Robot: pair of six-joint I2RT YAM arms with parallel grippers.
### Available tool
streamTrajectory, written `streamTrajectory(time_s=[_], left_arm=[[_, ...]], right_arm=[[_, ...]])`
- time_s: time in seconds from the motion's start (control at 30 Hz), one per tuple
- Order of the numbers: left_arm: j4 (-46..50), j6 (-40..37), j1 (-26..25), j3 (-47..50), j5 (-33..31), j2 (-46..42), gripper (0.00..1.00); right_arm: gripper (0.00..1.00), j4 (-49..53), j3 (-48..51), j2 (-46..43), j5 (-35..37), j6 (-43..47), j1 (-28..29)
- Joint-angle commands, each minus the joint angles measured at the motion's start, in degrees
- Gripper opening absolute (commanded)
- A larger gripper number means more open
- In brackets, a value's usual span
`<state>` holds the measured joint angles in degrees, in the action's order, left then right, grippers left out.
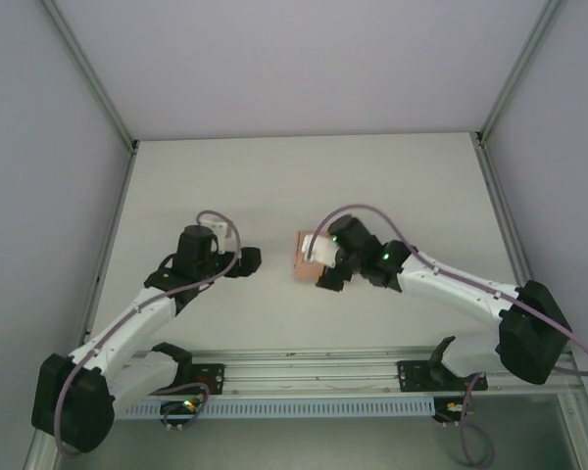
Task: Assemble paper box
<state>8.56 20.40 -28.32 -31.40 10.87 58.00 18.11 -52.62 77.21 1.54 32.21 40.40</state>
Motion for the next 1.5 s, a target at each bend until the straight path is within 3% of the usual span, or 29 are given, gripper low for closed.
streamTrajectory(time_s=[0.0,0.17,0.33,0.5,0.77,1.03,1.1,1.23,1.47], left_arm=[[-3.9,-5.5,-6.8,-1.2,10.3,2.7,0.98],[-14.9,-3.5,-15.6,0.1,18.7,9.0,0.92],[-20.0,0.1,-17.7,-2.3,20.5,19.5,0.91],[-28.5,4.1,-17.7,-5.5,25.7,30.6,0.87],[-30.4,6.1,-13.8,-9.7,21.5,38.8,0.83],[-32.0,8.1,-13.4,-14.1,18.3,45.2,0.74],[-34.3,10.0,-13.7,-14.5,17.1,46.1,0.67],[-33.2,15.4,-14.7,-16.6,9.8,47.8,0.39],[-33.5,24.2,-19.5,-18.3,-1.4,49.8,0.16]], right_arm=[[1.0,0.1,-4.1,2.4,-12.8,-10.6,-7.3],[0.96,6.1,-13.8,14.4,-15.4,-23.3,-13.8],[0.86,7.2,-21.2,26.7,-26.7,-31.4,-19.1],[0.85,8.5,-24.6,33.0,-25.1,-32.9,-18.6],[0.75,5.6,-18.5,33.5,-29.3,-36.5,-18.5],[0.54,5.1,-15.0,35.3,-35.2,-40.0,-14.7],[0.46,4.9,-15.6,36.1,-36.3,-39.6,-13.7],[0.36,4.1,-16.8,38.0,-38.8,-40.0,-12.4],[0.32,5.6,-20.6,41.5,-41.1,-36.8,-10.2]])
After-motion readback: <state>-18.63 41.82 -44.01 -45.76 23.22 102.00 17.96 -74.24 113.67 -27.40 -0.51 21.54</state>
